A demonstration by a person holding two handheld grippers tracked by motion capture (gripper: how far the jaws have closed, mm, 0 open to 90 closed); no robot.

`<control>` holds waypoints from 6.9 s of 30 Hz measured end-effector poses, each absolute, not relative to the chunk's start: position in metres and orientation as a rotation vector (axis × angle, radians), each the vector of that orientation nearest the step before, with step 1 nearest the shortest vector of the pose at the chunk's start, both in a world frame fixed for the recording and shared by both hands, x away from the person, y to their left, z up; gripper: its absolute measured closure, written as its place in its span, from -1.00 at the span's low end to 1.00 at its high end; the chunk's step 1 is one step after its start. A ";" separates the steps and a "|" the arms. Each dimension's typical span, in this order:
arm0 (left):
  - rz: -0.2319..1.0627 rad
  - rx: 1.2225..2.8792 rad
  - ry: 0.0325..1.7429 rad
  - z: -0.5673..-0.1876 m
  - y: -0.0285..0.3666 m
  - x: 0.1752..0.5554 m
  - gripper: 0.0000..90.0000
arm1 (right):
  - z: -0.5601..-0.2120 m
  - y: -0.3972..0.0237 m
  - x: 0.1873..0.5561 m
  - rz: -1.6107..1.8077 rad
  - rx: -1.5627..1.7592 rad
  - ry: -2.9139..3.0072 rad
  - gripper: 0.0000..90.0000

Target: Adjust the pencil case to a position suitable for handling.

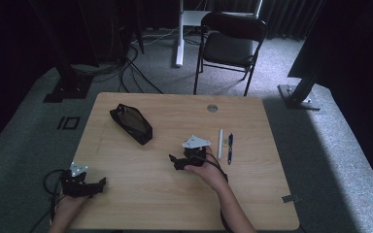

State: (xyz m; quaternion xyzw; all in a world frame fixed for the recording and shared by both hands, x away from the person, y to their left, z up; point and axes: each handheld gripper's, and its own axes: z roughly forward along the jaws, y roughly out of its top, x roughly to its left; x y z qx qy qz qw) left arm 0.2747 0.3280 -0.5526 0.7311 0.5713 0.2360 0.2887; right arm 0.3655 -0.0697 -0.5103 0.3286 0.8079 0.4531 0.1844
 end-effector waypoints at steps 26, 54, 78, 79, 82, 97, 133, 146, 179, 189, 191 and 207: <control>0.629 1.952 1.523 -0.553 0.328 0.275 -0.99 | -0.514 0.001 0.385 1.367 0.894 2.287 -0.71; 0.629 1.953 1.522 -0.553 0.328 0.275 -0.99 | -0.514 0.035 0.417 1.363 0.924 2.155 -0.19; 0.627 1.958 1.515 -0.553 0.329 0.275 -0.99 | -0.514 0.041 0.425 1.360 0.979 2.134 0.62; 0.627 1.958 1.515 -0.553 0.329 0.275 -0.99 | -0.513 0.041 0.424 1.358 0.978 2.134 0.62; 0.627 1.957 1.515 -0.553 0.329 0.275 -0.99 | -0.512 0.040 0.423 1.360 0.983 2.133 0.62; 0.627 1.957 1.515 -0.553 0.329 0.275 -0.99 | -0.513 0.024 0.410 1.368 0.997 2.137 0.63; 0.626 1.957 1.515 -0.553 0.329 0.275 -0.99 | -0.513 -0.044 0.352 1.370 0.941 2.207 0.63; 0.627 1.957 1.515 -0.553 0.329 0.275 -0.99 | -0.514 -0.071 0.330 1.357 0.928 2.209 0.63; 0.627 1.959 1.514 -0.553 0.329 0.275 -0.99 | -0.513 -0.149 0.277 1.327 0.939 2.211 0.63; 0.627 1.959 1.514 -0.553 0.329 0.275 -0.99 | -0.512 -0.172 0.267 1.293 0.944 2.219 0.63; 0.627 1.959 1.514 -0.553 0.329 0.275 -0.99 | -0.512 -0.176 0.265 1.292 0.939 2.225 0.63; 0.627 1.959 1.514 -0.553 0.329 0.275 -0.99 | -0.512 -0.206 0.257 1.297 0.921 2.238 0.62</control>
